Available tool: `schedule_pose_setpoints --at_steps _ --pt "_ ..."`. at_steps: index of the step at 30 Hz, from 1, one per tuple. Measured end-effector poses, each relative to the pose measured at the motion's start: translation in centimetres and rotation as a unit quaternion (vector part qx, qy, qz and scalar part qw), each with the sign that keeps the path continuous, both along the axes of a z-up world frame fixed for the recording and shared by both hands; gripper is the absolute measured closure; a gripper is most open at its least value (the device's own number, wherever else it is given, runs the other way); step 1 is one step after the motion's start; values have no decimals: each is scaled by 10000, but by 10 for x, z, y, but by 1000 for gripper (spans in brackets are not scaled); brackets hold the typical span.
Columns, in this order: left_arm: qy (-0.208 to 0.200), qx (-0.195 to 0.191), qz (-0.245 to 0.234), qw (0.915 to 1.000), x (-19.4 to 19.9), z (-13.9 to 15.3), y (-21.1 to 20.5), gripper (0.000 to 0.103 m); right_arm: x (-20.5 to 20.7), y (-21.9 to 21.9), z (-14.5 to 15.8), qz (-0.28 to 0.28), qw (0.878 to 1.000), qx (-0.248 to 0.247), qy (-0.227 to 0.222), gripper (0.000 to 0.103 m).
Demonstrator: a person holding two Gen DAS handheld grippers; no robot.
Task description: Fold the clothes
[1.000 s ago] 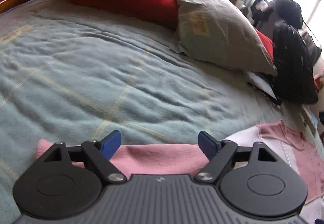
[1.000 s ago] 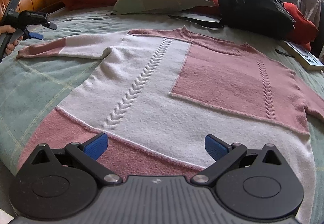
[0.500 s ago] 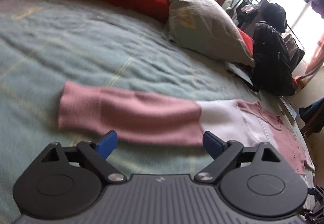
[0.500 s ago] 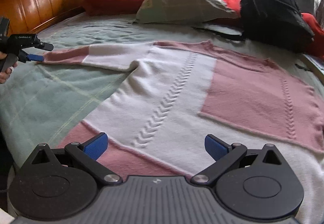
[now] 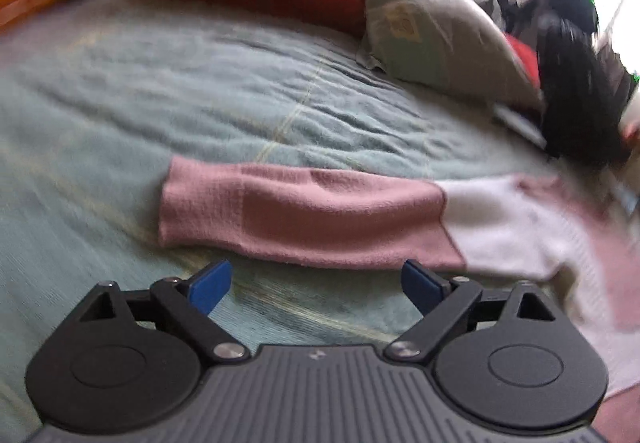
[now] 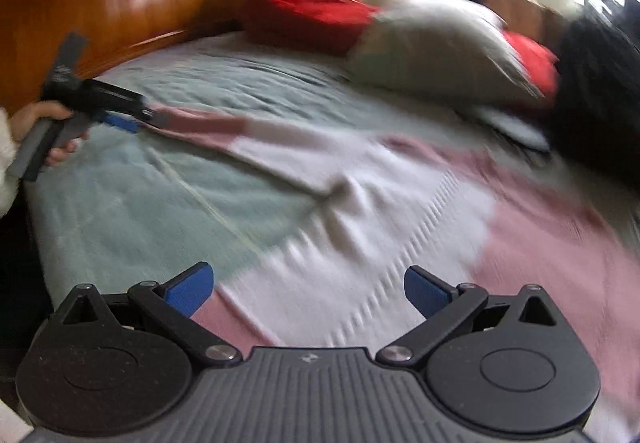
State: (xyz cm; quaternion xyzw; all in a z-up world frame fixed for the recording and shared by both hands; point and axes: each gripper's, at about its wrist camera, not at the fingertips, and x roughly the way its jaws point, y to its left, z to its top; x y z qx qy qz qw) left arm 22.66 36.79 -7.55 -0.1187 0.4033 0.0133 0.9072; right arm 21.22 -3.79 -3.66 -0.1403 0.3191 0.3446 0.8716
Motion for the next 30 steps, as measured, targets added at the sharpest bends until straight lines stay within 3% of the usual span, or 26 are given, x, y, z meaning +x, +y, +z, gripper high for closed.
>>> schedule_pose_setpoints --at_steps 3,4,5,8,14,18,24,30 --pt "-33 196 -106 9997 -4 11 -7 10 23 36 7 570 9981 -141 -190 13" --pt "-88 177 -113 9997 -5 14 -6 10 34 49 8 673 9973 -218 -214 23" --pt "-144 158 -120 9997 -7 16 -6 9 47 62 8 723 9968 -284 -208 31" --pt "-223 132 -128 9996 -9 20 -4 8 92 98 8 656 9971 -379 -88 40" --pt "-412 477 -306 9975 -4 21 -15 8 179 162 -9 379 9973 -626 53 40" --pt "-527 567 -479 9958 -3 18 -23 7 217 188 -29 538 9961 -656 240 40" --pt "-531 679 -693 9939 -5 7 -35 7 225 211 -45 1174 9901 -763 84 40" --pt "-454 797 -712 9932 -9 -5 -39 7 204 216 -65 1892 9733 -1237 -390 40"
